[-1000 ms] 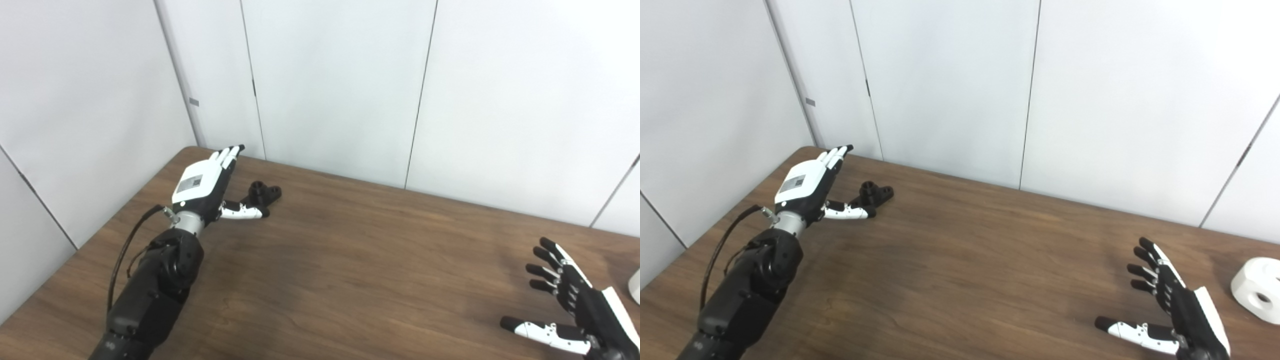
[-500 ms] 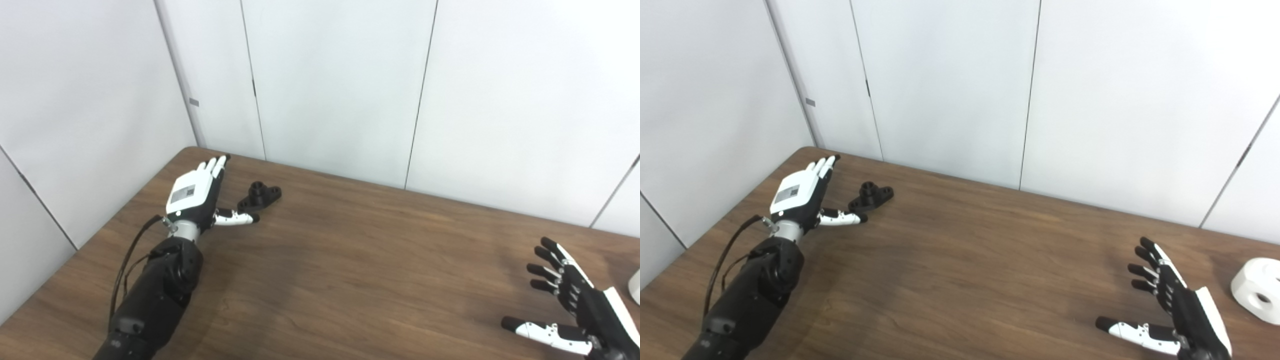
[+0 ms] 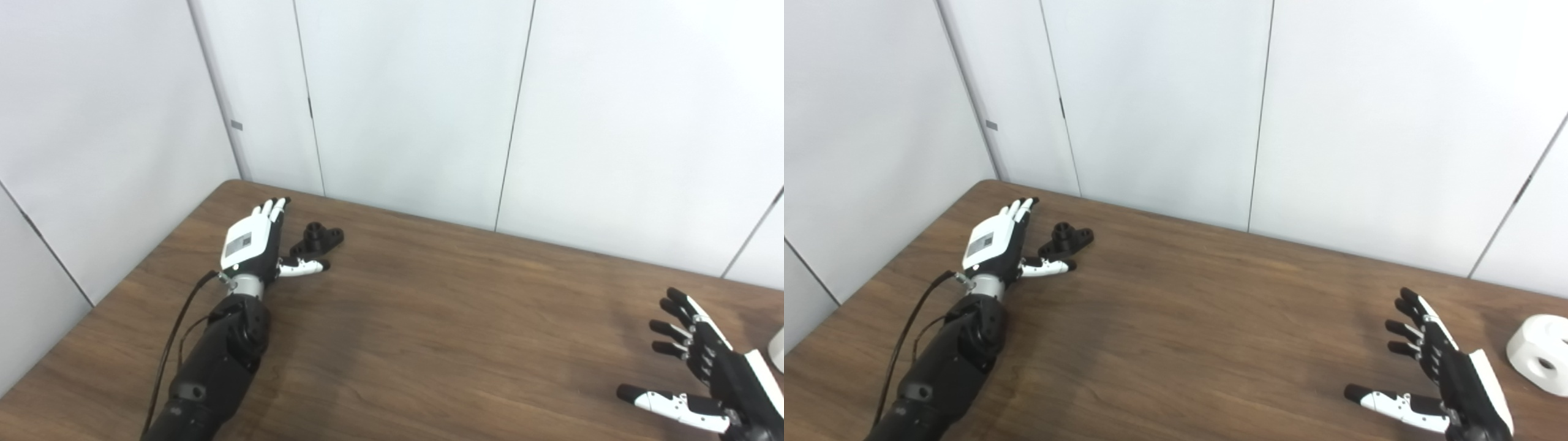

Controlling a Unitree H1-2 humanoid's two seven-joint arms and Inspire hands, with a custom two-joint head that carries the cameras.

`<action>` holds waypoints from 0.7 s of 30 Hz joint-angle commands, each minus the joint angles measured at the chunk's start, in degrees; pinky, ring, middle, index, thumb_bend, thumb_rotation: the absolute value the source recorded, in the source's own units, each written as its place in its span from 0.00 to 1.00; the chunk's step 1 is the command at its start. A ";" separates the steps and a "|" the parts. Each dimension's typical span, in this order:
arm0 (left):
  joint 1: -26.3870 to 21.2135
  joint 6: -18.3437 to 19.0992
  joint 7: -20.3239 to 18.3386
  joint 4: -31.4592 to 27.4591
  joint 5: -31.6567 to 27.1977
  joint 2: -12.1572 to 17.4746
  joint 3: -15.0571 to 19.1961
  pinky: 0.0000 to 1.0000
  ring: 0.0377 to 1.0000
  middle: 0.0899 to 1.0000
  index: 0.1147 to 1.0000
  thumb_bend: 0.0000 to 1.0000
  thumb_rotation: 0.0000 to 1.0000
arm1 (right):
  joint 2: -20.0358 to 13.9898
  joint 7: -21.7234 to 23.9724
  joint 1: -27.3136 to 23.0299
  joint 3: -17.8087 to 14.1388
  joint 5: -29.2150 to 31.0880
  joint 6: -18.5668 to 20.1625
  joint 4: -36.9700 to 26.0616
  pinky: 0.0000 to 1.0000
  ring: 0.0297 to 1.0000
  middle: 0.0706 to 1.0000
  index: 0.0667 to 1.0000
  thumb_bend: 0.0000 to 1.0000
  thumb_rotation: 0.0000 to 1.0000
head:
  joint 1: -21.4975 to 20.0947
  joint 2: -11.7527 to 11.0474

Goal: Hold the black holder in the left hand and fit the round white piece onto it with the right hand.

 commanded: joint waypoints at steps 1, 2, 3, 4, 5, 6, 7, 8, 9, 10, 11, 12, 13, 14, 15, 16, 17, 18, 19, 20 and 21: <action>-3.18 -0.73 1.36 0.77 -1.10 1.47 0.63 0.97 1.00 1.00 0.91 0.94 0.37 | 0.02 -0.68 -1.65 -0.65 0.40 -0.99 -1.79 0.77 0.83 0.93 0.94 0.70 0.00 | -0.17 0.08; -3.47 -0.93 1.50 1.52 -1.49 1.46 0.49 0.96 1.00 1.00 0.90 0.94 0.38 | 0.03 -0.64 -1.67 -0.67 0.48 -1.02 -1.75 0.77 0.83 0.93 0.94 0.70 0.00 | -0.32 0.08; -3.72 -1.07 1.63 2.13 -1.85 1.43 0.39 0.96 1.00 1.00 0.89 0.94 0.37 | 0.05 -0.62 -1.66 -0.70 0.55 -1.05 -1.72 0.77 0.83 0.93 0.94 0.70 0.00 | -0.32 0.08; -4.00 -1.15 1.74 2.76 -2.09 1.42 0.27 0.96 1.00 1.00 0.88 0.94 0.37 | 0.07 -0.63 -1.63 -0.70 0.55 -1.11 -1.72 0.78 0.84 0.92 0.94 0.70 0.00 | -0.32 0.08; -4.33 -1.18 1.81 3.44 -2.21 1.44 0.09 0.96 1.00 1.00 0.88 0.95 0.37 | 0.07 -0.66 -1.66 -0.71 0.50 -1.23 -1.63 0.78 0.84 0.92 0.94 0.70 0.00 | -0.28 0.15; -4.54 -1.18 1.88 3.87 -2.33 1.49 -0.09 0.96 1.00 1.00 0.88 0.94 0.37 | 0.07 -0.68 -1.68 -0.72 0.46 -1.31 -1.57 0.77 0.83 0.92 0.94 0.71 0.00 | -0.28 0.15; -4.88 -1.30 2.09 4.58 -2.23 1.62 -0.44 0.95 1.00 1.00 0.88 0.94 0.37 | 0.08 -0.70 -1.70 -0.75 0.49 -1.46 -1.40 0.75 0.83 0.92 0.94 0.71 0.00 | -0.26 0.13; -5.25 -1.30 2.24 5.30 -2.10 1.76 -0.80 0.94 1.00 1.00 0.88 0.94 0.37 | 0.02 -0.65 -1.73 -0.73 0.50 -1.71 -1.22 0.75 0.83 0.92 0.93 0.71 0.00 | -0.31 0.14; -5.63 -1.25 2.40 5.92 -1.94 1.88 -1.15 0.94 1.00 1.00 0.88 0.93 0.37 | -0.01 -0.68 -1.73 -0.65 0.32 -1.86 -1.19 0.75 0.82 0.92 0.93 0.70 0.00 | -0.31 0.14; -6.00 -1.04 2.50 6.41 -1.76 1.97 -1.50 0.93 1.00 1.00 0.87 0.93 0.37 | -0.01 -0.77 -1.73 -0.58 0.04 -1.83 -1.28 0.74 0.82 0.92 0.93 0.70 0.00 | -0.47 0.13; -6.33 -0.79 2.59 6.82 -1.60 2.07 -1.83 0.93 1.00 1.00 0.87 0.93 0.37 | 0.01 -0.79 -1.71 -0.55 -0.07 -1.65 -1.42 0.74 0.82 0.91 0.92 0.71 0.00 | -0.47 0.13; -6.54 -0.62 2.69 7.08 -1.56 2.17 -2.09 0.92 1.00 1.00 0.87 0.92 0.37 | 0.04 -0.80 -1.70 -0.56 -0.13 -1.50 -1.53 0.74 0.82 0.92 0.93 0.70 0.00 | -0.47 0.13; -6.81 -0.51 2.79 7.47 -1.52 2.33 -2.39 0.92 1.00 1.00 0.87 0.92 0.37 | -0.02 -0.73 -1.74 -0.56 -0.17 -1.32 -1.64 0.75 0.82 0.92 0.93 0.70 0.00 | -0.72 0.18; -7.04 -0.29 2.80 7.77 -1.43 2.52 -2.72 0.91 1.00 1.00 0.87 0.92 0.37 | -0.09 -0.65 -1.78 -0.57 -0.18 -1.19 -1.79 0.75 0.82 0.92 0.93 0.70 0.00 | -0.89 0.17; -7.29 -0.37 2.98 8.39 -1.47 2.73 -3.00 0.91 1.00 1.00 0.87 0.91 0.37 | -0.21 -0.62 -1.84 -0.58 -0.28 -1.24 -1.91 0.75 0.82 0.92 0.93 0.70 0.00 | -0.99 0.16; -7.48 -0.43 3.19 8.93 -1.49 2.89 -3.21 0.91 1.00 1.00 0.87 0.91 0.37 | -0.29 -0.60 -1.89 -0.64 -0.30 -1.22 -2.02 0.73 0.82 0.91 0.92 0.70 0.00 | -1.02 0.16; -7.58 -0.33 3.34 9.23 -1.51 2.98 -3.37 0.91 1.00 1.00 0.86 0.91 0.37 | -0.36 -0.59 -1.93 -0.73 -0.25 -1.21 -2.05 0.73 0.81 0.91 0.92 0.70 0.00 | -1.03 0.16; -7.63 -0.26 3.46 9.39 -1.57 3.04 -3.50 0.91 1.00 1.00 0.86 0.91 0.37 | -0.39 -0.59 -1.95 -0.80 -0.20 -1.20 -2.05 0.72 0.81 0.91 0.92 0.71 0.00 | -1.03 0.16; -7.68 -0.29 3.67 9.75 -1.62 3.11 -3.59 0.91 1.00 1.00 0.86 0.91 0.37 | -0.45 -0.56 -1.95 -0.86 -0.17 -1.16 -2.11 0.72 0.81 0.91 0.92 0.71 0.00 | -1.03 0.16; -7.73 -0.30 3.89 10.10 -1.69 3.13 -3.66 0.91 1.00 1.00 0.86 0.91 0.36 | -0.45 -0.54 -1.93 -0.95 -0.06 -1.00 -2.22 0.72 0.81 0.91 0.92 0.72 0.00 | -1.06 0.19; -7.78 -0.34 4.07 10.36 -1.76 3.16 -3.72 0.91 1.00 1.00 0.86 0.91 0.35 | -0.45 -0.52 -1.91 -1.01 0.00 -0.88 -2.30 0.72 0.81 0.91 0.92 0.72 0.00 | -1.06 0.19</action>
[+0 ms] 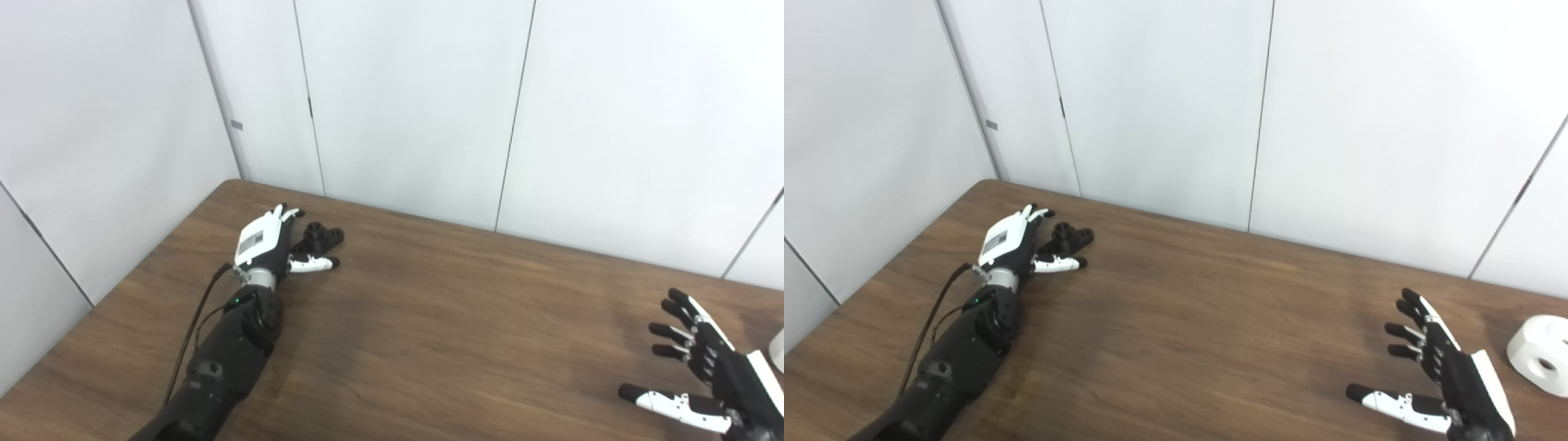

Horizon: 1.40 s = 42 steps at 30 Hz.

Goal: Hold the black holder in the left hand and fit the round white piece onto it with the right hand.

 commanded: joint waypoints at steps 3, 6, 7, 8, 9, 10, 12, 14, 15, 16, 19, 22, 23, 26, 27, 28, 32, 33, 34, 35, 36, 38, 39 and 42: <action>-2.62 0.09 2.22 1.12 0.52 2.18 0.04 0.92 1.00 1.00 0.85 0.90 0.33 | -0.36 -0.50 -1.55 -0.83 0.41 -0.58 -2.62 0.73 0.81 0.91 0.92 0.72 0.00 | 0.08 0.02; -2.63 -0.12 2.41 2.17 0.27 2.31 -0.02 0.93 1.00 1.00 0.85 0.90 0.33 | -0.52 -0.43 -1.29 -0.75 -0.02 -0.13 -3.21 0.72 0.80 0.91 0.93 0.72 0.00 | -0.21 0.14; -2.63 -0.20 2.58 2.43 0.22 2.34 -0.04 0.93 1.00 1.00 0.85 0.90 0.33 | -0.55 -0.39 -1.24 -0.74 -0.07 0.07 -3.41 0.71 0.80 0.91 0.93 0.72 0.00 | -0.27 0.14; -2.71 0.13 2.65 2.78 0.31 2.36 -0.16 0.94 1.00 1.00 0.84 0.91 0.34 | -0.50 -0.34 -1.22 -0.77 0.04 0.47 -3.72 0.71 0.80 0.91 0.93 0.71 0.00 | -0.36 0.22; -2.78 0.70 2.58 2.96 0.49 2.39 -0.36 0.94 1.00 1.00 0.83 0.90 0.34 | -0.49 -0.30 -1.21 -0.80 0.13 0.77 -3.92 0.72 0.81 0.91 0.94 0.71 0.00 | -0.36 0.22; -2.78 1.20 2.59 2.96 0.72 2.44 -0.57 0.94 1.00 1.00 0.83 0.90 0.35 | -0.45 -0.25 -1.15 -0.88 0.39 0.97 -4.12 0.73 0.81 0.92 0.94 0.71 0.00 | -0.43 0.30; -2.75 1.40 2.74 3.08 0.62 2.52 -0.75 0.93 1.00 1.00 0.81 0.90 0.36 | -0.53 -0.24 -0.97 -0.93 0.52 0.78 -4.22 0.74 0.82 0.92 0.94 0.70 0.00 | -0.45 0.36; -2.70 1.96 2.69 3.02 0.48 2.53 -0.83 0.93 1.00 1.00 0.79 0.90 0.35 | -0.62 -0.37 -0.79 -0.95 0.32 0.52 -4.16 0.74 0.82 0.92 0.94 0.70 0.00 | -0.40 0.51; -2.59 2.38 2.55 2.80 0.44 2.53 -0.86 0.93 1.00 1.00 0.77 0.89 0.36 | -0.77 -0.38 -0.69 -0.97 0.20 0.42 -4.18 0.74 0.81 0.92 0.94 0.70 0.00 | -0.30 0.62; -2.49 2.71 2.40 2.69 0.31 2.53 -0.84 0.93 1.00 1.00 0.76 0.89 0.37 | -0.91 -0.39 -0.63 -0.98 0.07 0.20 -4.12 0.74 0.81 0.92 0.94 0.70 0.00 | -0.30 0.62; -2.03 4.53 1.29 1.89 -0.09 2.36 -0.81 0.94 1.00 1.00 0.74 0.90 0.40 | -1.24 -0.29 -0.52 -1.09 0.18 0.11 -4.17 0.74 0.81 0.91 0.93 0.70 0.00 | -0.30 0.79; -2.14 6.81 -0.68 2.01 -0.68 2.11 -0.97 0.94 1.00 0.99 0.72 0.89 0.41 | -1.32 -0.28 -0.55 -1.09 0.23 0.38 -4.32 0.74 0.81 0.92 0.93 0.70 0.00 | -0.42 0.89; -2.25 7.95 -2.13 1.85 -1.31 1.98 -0.92 0.92 1.00 0.99 0.72 0.87 0.41 | -1.34 -0.23 -0.58 -1.10 0.31 0.57 -4.47 0.75 0.81 0.92 0.93 0.70 0.00 | -0.41 1.00; -2.44 9.96 -5.42 1.30 -2.55 1.85 -1.19 0.90 1.00 0.98 0.69 0.80 0.33 | -1.36 -0.13 -0.63 -1.23 0.58 0.95 -4.77 0.74 0.81 0.92 0.93 0.70 0.00 | -0.36 1.17; -2.53 10.38 -6.06 1.30 -2.47 1.90 -1.52 0.89 1.00 0.98 0.68 0.79 0.32 | -1.41 -0.10 -0.63 -1.18 0.45 1.23 -4.94 0.74 0.81 0.91 0.93 0.70 0.00 | -0.36 1.17; -2.55 10.76 -6.48 1.19 -2.37 1.94 -1.75 0.87 1.00 0.97 0.67 0.79 0.32 | -1.47 -0.05 -0.61 -1.16 0.37 1.46 -5.11 0.74 0.82 0.92 0.93 0.70 0.00 | -0.31 1.24; -2.41 12.08 -8.46 0.36 -2.83 1.91 -2.14 0.88 1.00 0.96 0.67 0.78 0.33 | -1.58 -0.09 -0.52 -1.17 0.18 1.64 -5.35 0.75 0.83 0.92 0.93 0.70 0.00 | -0.33 1.35; -2.41 12.03 -8.59 0.48 -2.85 1.90 -2.21 0.87 1.00 0.96 0.67 0.78 0.32 | -1.55 -0.06 -0.56 -1.23 0.41 1.52 -5.25 0.74 0.82 0.92 0.93 0.70 0.00 | -0.33 1.35; -2.37 11.99 -8.70 0.52 -2.87 1.90 -2.26 0.86 1.00 0.96 0.67 0.78 0.32 | -1.56 -0.02 -0.57 -1.30 0.64 1.29 -5.19 0.75 0.83 0.92 0.93 0.70 0.00 | -0.44 1.60; -2.25 11.75 -8.75 0.54 -3.10 1.86 -2.20 0.86 0.99 0.96 0.67 0.77 0.32 | -1.61 0.00 -0.59 -1.31 0.68 1.15 -5.18 0.75 0.82 0.92 0.93 0.70 0.00 | -0.44 1.60; -2.07 11.70 -8.85 0.33 -3.19 1.84 -2.22 0.86 0.99 0.95 0.67 0.77 0.32 | -1.69 0.06 -0.60 -1.32 0.76 0.99 -5.24 0.74 0.82 0.92 0.93 0.70 0.00 | -0.44 1.78; -1.87 11.55 -8.89 0.25 -3.17 1.83 -2.36 0.85 0.99 0.95 0.66 0.77 0.32 | -1.80 0.10 -0.60 -1.28 0.66 0.99 -5.43 0.73 0.82 0.92 0.93 0.70 0.00 | -0.44 1.78; -1.84 11.46 -8.85 0.35 -3.10 1.84 -2.45 0.84 0.99 0.94 0.65 0.77 0.32 | -1.83 0.10 -0.60 -1.26 0.57 1.07 -5.52 0.73 0.82 0.92 0.92 0.70 0.00 | -0.44 1.78; -1.59 11.27 -8.99 0.35 -3.47 1.69 -2.40 0.83 0.98 0.94 0.63 0.77 0.30 | -1.84 0.07 -0.62 -1.25 0.44 1.21 -5.72 0.73 0.82 0.92 0.92 0.70 0.00 | -0.61 2.03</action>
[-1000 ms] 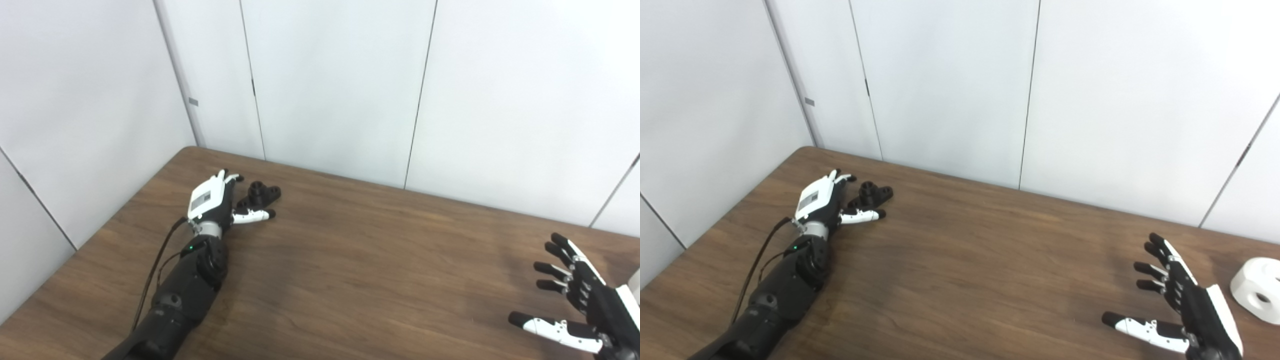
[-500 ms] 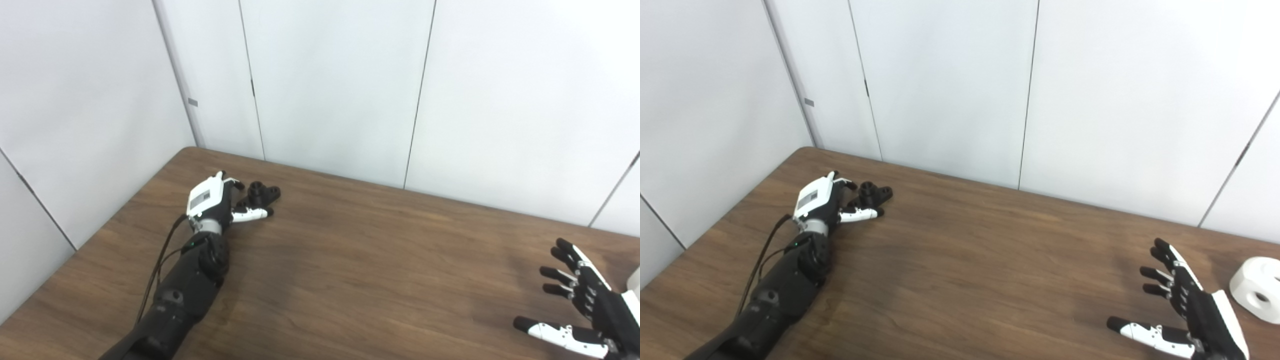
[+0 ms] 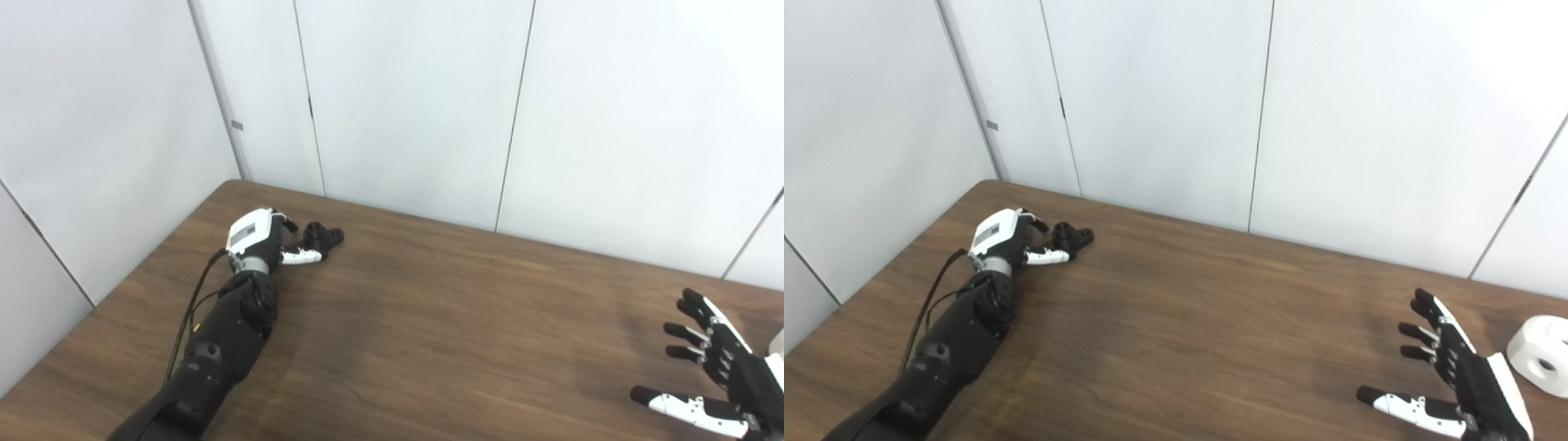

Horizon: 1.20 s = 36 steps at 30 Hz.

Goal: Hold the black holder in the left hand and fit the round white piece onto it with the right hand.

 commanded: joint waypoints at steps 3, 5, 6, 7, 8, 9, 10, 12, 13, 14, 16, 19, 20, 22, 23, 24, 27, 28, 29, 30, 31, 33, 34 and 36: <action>1.12 0.36 -3.51 0.60 -2.67 -0.41 -0.53 0.84 0.98 0.94 0.62 0.78 0.28 | -0.84 -0.20 -1.64 -0.46 -0.10 -1.19 -2.32 0.71 0.81 0.91 0.91 0.71 0.00 | -0.02 0.16; 1.17 0.00 -3.65 0.96 -2.95 -0.41 -0.63 0.85 0.99 0.95 0.63 0.78 0.26 | -0.83 -0.23 -1.69 -0.50 -0.15 -1.14 -2.29 0.71 0.82 0.91 0.91 0.71 0.00 | -0.05 0.24; 1.15 -0.03 -3.65 1.15 -3.03 -0.41 -0.73 0.86 0.99 0.95 0.64 0.78 0.25 | -0.81 -0.22 -1.71 -0.51 -0.13 -1.18 -2.26 0.71 0.82 0.91 0.91 0.71 0.00 | -0.01 0.27; 1.16 -0.11 -3.51 1.31 -3.02 -0.44 -0.88 0.86 0.99 0.95 0.64 0.79 0.25 | -0.80 -0.20 -1.72 -0.55 -0.05 -1.17 -2.24 0.72 0.82 0.91 0.91 0.71 0.00 | -0.01 0.27; 1.19 -0.18 -3.32 1.42 -3.00 -0.51 -1.01 0.85 0.99 0.95 0.65 0.79 0.24 | -0.81 -0.20 -1.72 -0.53 -0.09 -1.14 -2.27 0.72 0.82 0.91 0.91 0.71 0.00 | -0.04 0.31; 1.21 -0.24 -3.17 1.49 -2.99 -0.55 -1.09 0.85 0.99 0.95 0.65 0.79 0.23 | -0.82 -0.20 -1.72 -0.52 -0.13 -1.11 -2.29 0.72 0.82 0.91 0.91 0.71 0.00 | -0.04 0.31; 1.43 -0.76 -2.94 1.40 -3.04 -0.65 -1.20 0.85 0.99 0.95 0.66 0.79 0.23 | -0.82 -0.21 -1.73 -0.52 -0.14 -1.15 -2.26 0.72 0.82 0.91 0.92 0.71 0.00 | -0.09 0.33; 1.81 -1.59 -2.77 1.17 -3.13 -0.76 -1.39 0.85 1.00 0.96 0.67 0.79 0.24 | -0.88 -0.16 -1.76 -0.50 -0.14 -1.21 -2.16 0.71 0.82 0.91 0.92 0.71 0.00 | -0.12 0.43; 1.97 -1.93 -2.77 1.13 -3.11 -0.77 -1.52 0.85 1.00 0.96 0.68 0.79 0.24 | -0.88 -0.14 -1.79 -0.48 -0.14 -1.19 -2.16 0.71 0.82 0.92 0.92 0.71 0.00 | -0.12 0.52; 2.12 -2.02 -3.15 1.07 -3.01 -0.72 -1.82 0.85 1.00 0.96 0.69 0.80 0.25 | -0.86 -0.15 -1.82 -0.48 -0.13 -1.21 -2.14 0.71 0.82 0.92 0.92 0.70 0.00 | -0.13 0.57; 2.47 -2.38 -4.20 0.96 -2.64 -0.43 -2.89 0.88 1.00 0.98 0.72 0.79 0.30 | -0.78 -0.26 -1.86 -0.48 -0.16 -1.45 -2.04 0.71 0.82 0.91 0.92 0.71 0.00 | -0.18 0.63; 2.71 -1.64 -6.12 1.21 -0.99 0.53 -6.03 0.97 1.00 1.00 0.78 0.77 0.42 | -0.88 -0.30 -1.87 -0.37 -0.52 -1.68 -2.04 0.70 0.81 0.90 0.91 0.71 0.00 | -0.33 0.77; 2.72 -1.20 -6.79 1.44 -0.26 0.89 -7.32 0.99 1.00 1.00 0.79 0.76 0.47 | -0.88 -0.29 -1.87 -0.36 -0.60 -1.58 -2.13 0.69 0.81 0.90 0.91 0.71 0.00 | -0.33 0.77; 2.67 -0.43 -6.62 2.27 0.61 1.02 -8.78 1.00 1.00 1.00 0.80 0.74 0.52 | -0.89 -0.27 -1.86 -0.39 -0.64 -1.43 -2.27 0.69 0.81 0.91 0.91 0.71 0.00 | -0.33 0.77; 2.67 -0.04 -6.01 2.69 0.86 0.88 -9.06 1.00 1.00 1.00 0.80 0.74 0.52 | -0.96 -0.24 -1.80 -0.40 -0.70 -1.35 -2.42 0.69 0.81 0.90 0.91 0.71 0.00 | -0.34 0.94; 2.63 0.29 -5.40 3.06 1.11 0.74 -9.25 1.00 1.00 1.00 0.80 0.74 0.51 | -1.05 -0.21 -1.75 -0.39 -0.78 -1.33 -2.52 0.69 0.81 0.90 0.91 0.71 0.00 | -0.34 0.94; 2.54 1.29 -5.55 3.02 1.90 0.88 -10.04 1.00 1.00 1.00 0.80 0.76 0.49 | -1.15 -0.17 -1.60 -0.55 -0.69 -1.06 -2.78 0.70 0.81 0.90 0.91 0.71 0.00 | -0.17 1.05; 2.47 1.57 -5.94 2.92 2.07 0.99 -10.30 1.00 1.00 1.00 0.80 0.77 0.49 | -1.15 -0.14 -1.59 -0.59 -0.62 -0.95 -2.85 0.71 0.81 0.90 0.91 0.71 0.00 | -0.17 1.05; 2.38 1.78 -6.20 2.91 2.18 1.04 -10.42 1.00 1.00 1.00 0.80 0.78 0.49 | -1.15 -0.11 -1.59 -0.59 -0.56 -0.86 -2.89 0.71 0.81 0.91 0.91 0.71 0.00 | -0.17 1.05; 2.33 1.82 -6.25 2.96 2.16 1.05 -10.45 1.00 1.00 1.00 0.81 0.78 0.48 | -1.17 -0.10 -1.60 -0.57 -0.60 -0.87 -2.91 0.71 0.82 0.91 0.92 0.71 0.00 | -0.07 1.16; 2.24 1.75 -6.16 3.18 2.08 1.02 -10.44 1.00 1.00 1.00 0.80 0.78 0.48 | -1.14 -0.10 -1.64 -0.56 -0.52 -1.07 -2.80 0.70 0.81 0.91 0.92 0.71 0.00 | -0.07 1.16; 2.14 1.60 -5.87 3.43 2.02 1.01 -10.51 1.00 1.00 1.00 0.80 0.79 0.47 | -1.05 -0.10 -1.71 -0.55 -0.42 -1.01 -2.74 0.70 0.81 0.91 0.92 0.71 0.00 | -0.04 1.19; 2.12 1.49 -5.69 3.58 2.05 1.00 -10.55 1.00 1.00 1.00 0.80 0.80 0.47 | -1.03 -0.10 -1.74 -0.52 -0.44 -1.03 -2.69 0.70 0.81 0.91 0.92 0.71 0.00 | -0.04 1.19; 2.12 1.52 -5.29 3.67 2.07 0.91 -10.47 1.00 1.00 1.00 0.79 0.79 0.46 | -1.11 -0.03 -1.81 -0.45 -0.44 -1.29 -2.53 0.71 0.82 0.91 0.92 0.70 0.00 | 0.03 1.30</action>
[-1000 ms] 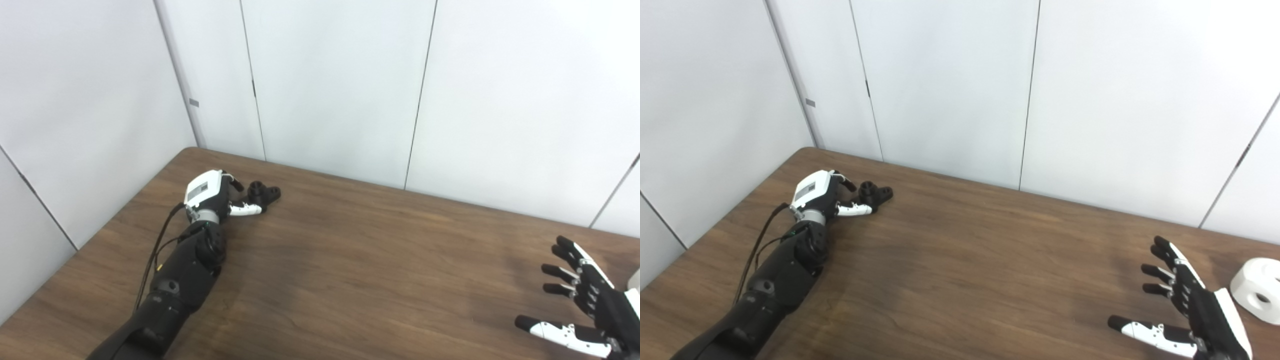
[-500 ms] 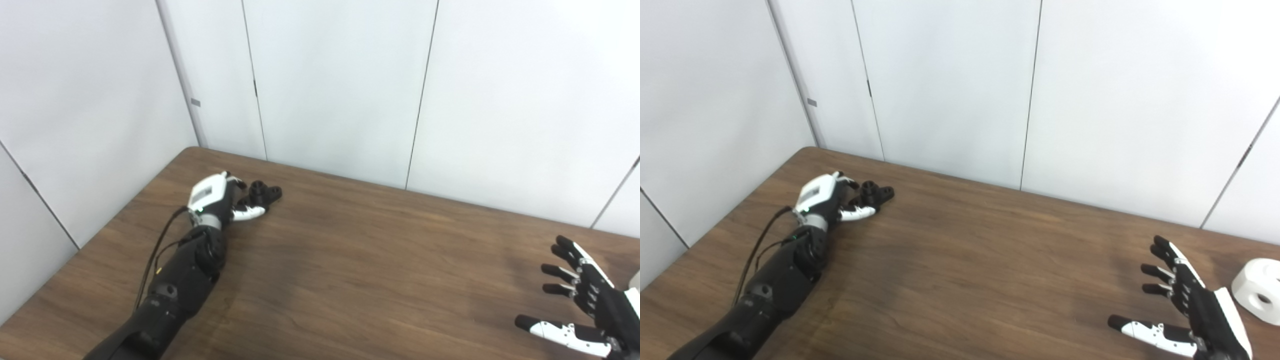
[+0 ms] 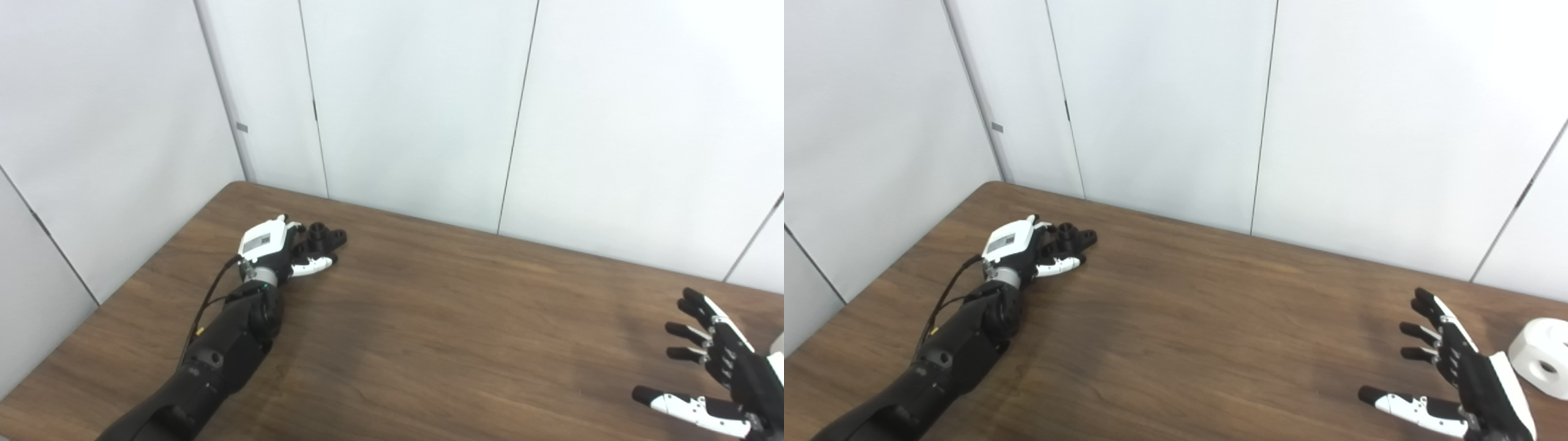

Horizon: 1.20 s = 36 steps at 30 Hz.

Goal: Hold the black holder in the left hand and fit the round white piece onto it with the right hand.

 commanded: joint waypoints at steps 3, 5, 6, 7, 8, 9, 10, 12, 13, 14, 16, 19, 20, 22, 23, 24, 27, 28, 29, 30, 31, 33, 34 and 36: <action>1.56 1.30 -2.95 2.89 -0.46 -1.13 -1.30 1.00 1.00 1.00 0.77 0.78 0.43 | -1.08 -0.03 -1.91 -0.45 0.14 -2.05 -1.46 0.72 0.82 0.91 0.92 0.71 0.00 | 0.08 0.12; 1.58 1.02 -2.21 3.09 -0.39 -1.25 -1.18 1.00 1.00 1.00 0.77 0.77 0.41 | -1.15 -0.04 -1.94 -0.51 0.10 -2.02 -1.40 0.72 0.82 0.91 0.92 0.71 0.00 | 0.03 0.16; 1.56 0.93 -1.61 3.25 -0.47 -1.43 -0.95 1.00 1.00 1.00 0.76 0.76 0.40 | -1.14 -0.01 -1.95 -0.59 0.28 -1.86 -1.44 0.72 0.82 0.91 0.92 0.71 0.00 | -0.03 0.19; 1.53 0.91 -1.22 3.35 -0.55 -1.55 -0.80 1.00 1.00 1.00 0.74 0.76 0.37 | -1.12 0.02 -1.96 -0.66 0.42 -1.75 -1.47 0.73 0.83 0.91 0.92 0.71 0.00 | -0.03 0.19; 1.56 0.10 0.13 3.72 -0.99 -1.92 -0.18 1.00 1.00 1.00 0.74 0.75 0.37 | -1.16 0.07 -1.97 -0.71 0.56 -1.77 -1.45 0.73 0.83 0.91 0.92 0.71 0.00 | -0.09 0.25; 1.58 -0.87 1.49 4.16 -1.45 -2.27 0.39 1.00 1.00 0.99 0.70 0.76 0.31 | -1.22 0.11 -1.98 -0.74 0.64 -1.87 -1.41 0.73 0.83 0.92 0.92 0.71 0.00 | -0.17 0.27; 1.58 -1.64 2.41 4.54 -1.71 -2.53 0.84 1.00 1.00 0.98 0.66 0.76 0.26 | -1.26 0.13 -1.98 -0.76 0.67 -1.95 -1.38 0.72 0.82 0.91 0.92 0.71 0.00 | -0.17 0.27; 1.59 -3.58 4.25 5.28 -2.39 -3.09 1.74 1.00 1.00 0.96 0.53 0.64 0.15 | -1.48 0.17 -1.95 -0.75 0.40 -1.90 -1.48 0.71 0.81 0.91 0.92 0.71 0.00 | -0.24 0.42; 1.60 -4.23 4.86 5.51 -2.65 -3.27 2.03 1.00 1.00 0.95 0.48 0.58 0.11 | -1.57 0.16 -1.94 -0.73 0.26 -1.78 -1.56 0.71 0.81 0.91 0.92 0.71 0.00 | -0.24 0.42; 1.58 -5.58 5.94 6.12 -3.09 -3.53 2.40 1.00 1.00 0.94 0.45 0.55 0.09 | -1.65 0.12 -1.93 -0.75 0.19 -1.75 -1.60 0.70 0.81 0.91 0.92 0.71 0.00 | -0.24 0.42; 1.51 -7.39 7.39 7.10 -3.57 -3.83 2.73 1.00 1.00 0.90 0.43 0.53 0.06 | -1.77 0.02 -1.94 -0.76 0.14 -1.64 -1.67 0.70 0.81 0.91 0.92 0.71 0.00 | -0.24 0.42; 1.44 -8.32 8.33 7.98 -3.80 -4.06 2.47 1.00 1.00 0.88 0.42 0.52 0.06 | -1.88 0.02 -1.92 -0.94 0.72 -1.79 -1.87 0.70 0.81 0.91 0.91 0.71 0.00 | -0.43 0.56; 1.38 -8.46 8.44 8.28 -3.83 -4.09 2.33 1.00 1.00 0.88 0.42 0.52 0.06 | -1.85 0.05 -1.91 -1.01 0.92 -1.65 -1.95 0.70 0.81 0.91 0.91 0.71 0.00 | -0.43 0.56; 1.30 -8.50 8.33 8.65 -3.91 -4.13 2.07 1.00 1.00 0.87 0.42 0.52 0.06 | -1.84 0.13 -1.86 -1.09 1.09 -1.26 -2.13 0.71 0.82 0.92 0.91 0.71 0.00 | -0.43 0.56; 1.37 -8.73 8.45 8.72 -3.80 -4.15 1.89 1.00 1.00 0.88 0.42 0.52 0.06 | -1.90 0.11 -1.83 -1.04 0.85 -1.09 -2.29 0.71 0.82 0.92 0.91 0.71 0.00 | -0.43 0.56; 1.50 -8.92 8.51 8.66 -3.68 -4.14 1.70 1.00 0.99 0.87 0.42 0.52 0.05 | -1.97 0.07 -1.81 -0.99 0.63 -1.04 -2.35 0.70 0.82 0.91 0.91 0.71 0.00 | -0.43 0.56; 2.06 -9.62 8.53 8.02 -3.93 -4.18 1.57 1.00 0.98 0.87 0.42 0.52 0.05 | -2.06 0.07 -1.77 -0.99 0.39 -0.89 -2.59 0.70 0.82 0.91 0.91 0.71 0.00 | -0.34 0.77; 2.21 -9.91 8.56 7.91 -3.99 -4.20 1.57 1.00 0.98 0.87 0.42 0.52 0.05 | -2.07 0.09 -1.77 -1.00 0.44 -0.97 -2.60 0.70 0.82 0.91 0.91 0.71 0.00 | -0.34 0.77; 2.35 -10.21 8.60 7.84 -4.02 -4.22 1.55 1.00 0.98 0.87 0.42 0.52 0.05 | -2.05 0.11 -1.78 -1.04 0.58 -1.24 -2.50 0.70 0.82 0.91 0.92 0.71 0.00 | -0.34 0.77; 2.52 -10.52 8.60 7.76 -3.95 -4.23 1.44 1.00 0.98 0.87 0.42 0.52 0.05 | -2.00 0.10 -1.81 -1.04 0.69 -1.39 -2.42 0.70 0.81 0.91 0.91 0.71 0.00 | -0.34 0.77; 2.67 -10.93 8.67 7.71 -4.01 -4.27 1.45 1.00 0.97 0.87 0.42 0.52 0.06 | -1.94 0.06 -1.83 -1.02 0.62 -1.33 -2.46 0.70 0.81 0.91 0.92 0.70 0.00 | -0.34 0.77; 3.12 -11.56 8.72 7.20 -4.30 -4.38 1.62 1.00 0.97 0.86 0.42 0.52 0.05 | -1.82 0.03 -1.81 -1.03 0.55 -0.67 -2.83 0.71 0.81 0.90 0.92 0.70 0.00 | -0.30 1.02; 3.32 -11.78 8.63 6.95 -4.37 -4.41 1.59 1.00 0.97 0.86 0.42 0.52 0.06 | -1.79 0.02 -1.82 -1.04 0.59 -0.70 -2.79 0.71 0.82 0.90 0.92 0.70 0.00 | -0.30 1.02; 3.71 -12.00 8.34 6.45 -4.35 -4.40 1.36 1.00 0.97 0.86 0.42 0.52 0.06 | -1.79 0.01 -1.80 -1.05 0.63 -0.81 -2.74 0.72 0.82 0.91 0.92 0.70 0.00 | -0.30 1.20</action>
